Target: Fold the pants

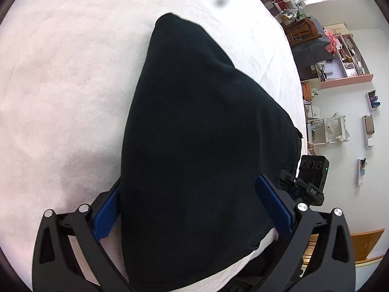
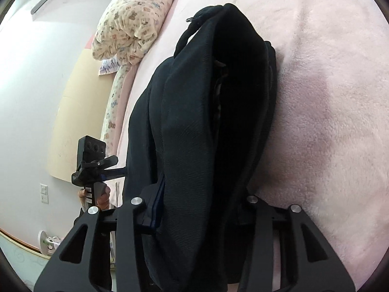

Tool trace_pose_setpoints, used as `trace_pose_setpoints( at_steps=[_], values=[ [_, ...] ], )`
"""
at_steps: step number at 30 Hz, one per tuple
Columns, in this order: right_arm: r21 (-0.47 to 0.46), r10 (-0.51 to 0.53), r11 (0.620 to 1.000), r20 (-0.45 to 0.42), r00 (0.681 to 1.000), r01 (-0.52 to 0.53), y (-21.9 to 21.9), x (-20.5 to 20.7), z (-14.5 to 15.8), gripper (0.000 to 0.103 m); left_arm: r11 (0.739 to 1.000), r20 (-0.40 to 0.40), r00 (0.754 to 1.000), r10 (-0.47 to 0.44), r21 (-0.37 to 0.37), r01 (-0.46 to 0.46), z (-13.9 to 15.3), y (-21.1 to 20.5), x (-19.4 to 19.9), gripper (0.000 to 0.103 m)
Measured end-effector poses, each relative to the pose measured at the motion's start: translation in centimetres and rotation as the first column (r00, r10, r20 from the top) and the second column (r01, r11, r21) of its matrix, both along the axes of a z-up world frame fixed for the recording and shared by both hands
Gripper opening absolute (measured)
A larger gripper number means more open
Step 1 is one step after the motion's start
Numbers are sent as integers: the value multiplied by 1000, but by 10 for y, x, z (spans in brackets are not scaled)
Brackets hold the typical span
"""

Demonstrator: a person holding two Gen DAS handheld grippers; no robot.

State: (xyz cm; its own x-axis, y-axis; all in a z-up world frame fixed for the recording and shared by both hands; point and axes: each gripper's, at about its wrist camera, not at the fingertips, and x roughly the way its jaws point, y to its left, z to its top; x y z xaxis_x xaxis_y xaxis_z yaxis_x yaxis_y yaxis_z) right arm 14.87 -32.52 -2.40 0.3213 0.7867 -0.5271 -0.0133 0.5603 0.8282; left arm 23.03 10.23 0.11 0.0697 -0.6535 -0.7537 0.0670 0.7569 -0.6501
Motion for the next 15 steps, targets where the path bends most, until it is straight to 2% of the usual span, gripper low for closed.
trace_pose_setpoints(
  at_steps=[4, 8, 10, 12, 14, 15],
  values=[
    [5, -2, 1000, 0, 1000, 2, -1, -1, -2, 43, 999, 25, 1000, 3, 52, -4, 0, -8, 6, 101],
    [5, -2, 1000, 0, 1000, 2, -1, -3, -1, 43, 990, 59, 998, -34, 136, 25, 3, -27, 8, 101],
    [4, -3, 1000, 1, 1000, 3, 0, -3, 0, 43, 990, 68, 997, -34, 142, 24, 4, -29, 9, 100],
    [5, -4, 1000, 1, 1000, 4, -2, -2, -1, 43, 989, 79, 996, -32, 147, 20, 5, -29, 8, 95],
    [6, -5, 1000, 3, 1000, 5, -3, -2, 0, 43, 985, 93, 995, -35, 174, 19, 8, -29, 6, 74],
    [5, -6, 1000, 5, 1000, 6, -3, -3, 0, 43, 988, 96, 995, -27, 151, 12, 10, -26, 5, 67]
  ],
)
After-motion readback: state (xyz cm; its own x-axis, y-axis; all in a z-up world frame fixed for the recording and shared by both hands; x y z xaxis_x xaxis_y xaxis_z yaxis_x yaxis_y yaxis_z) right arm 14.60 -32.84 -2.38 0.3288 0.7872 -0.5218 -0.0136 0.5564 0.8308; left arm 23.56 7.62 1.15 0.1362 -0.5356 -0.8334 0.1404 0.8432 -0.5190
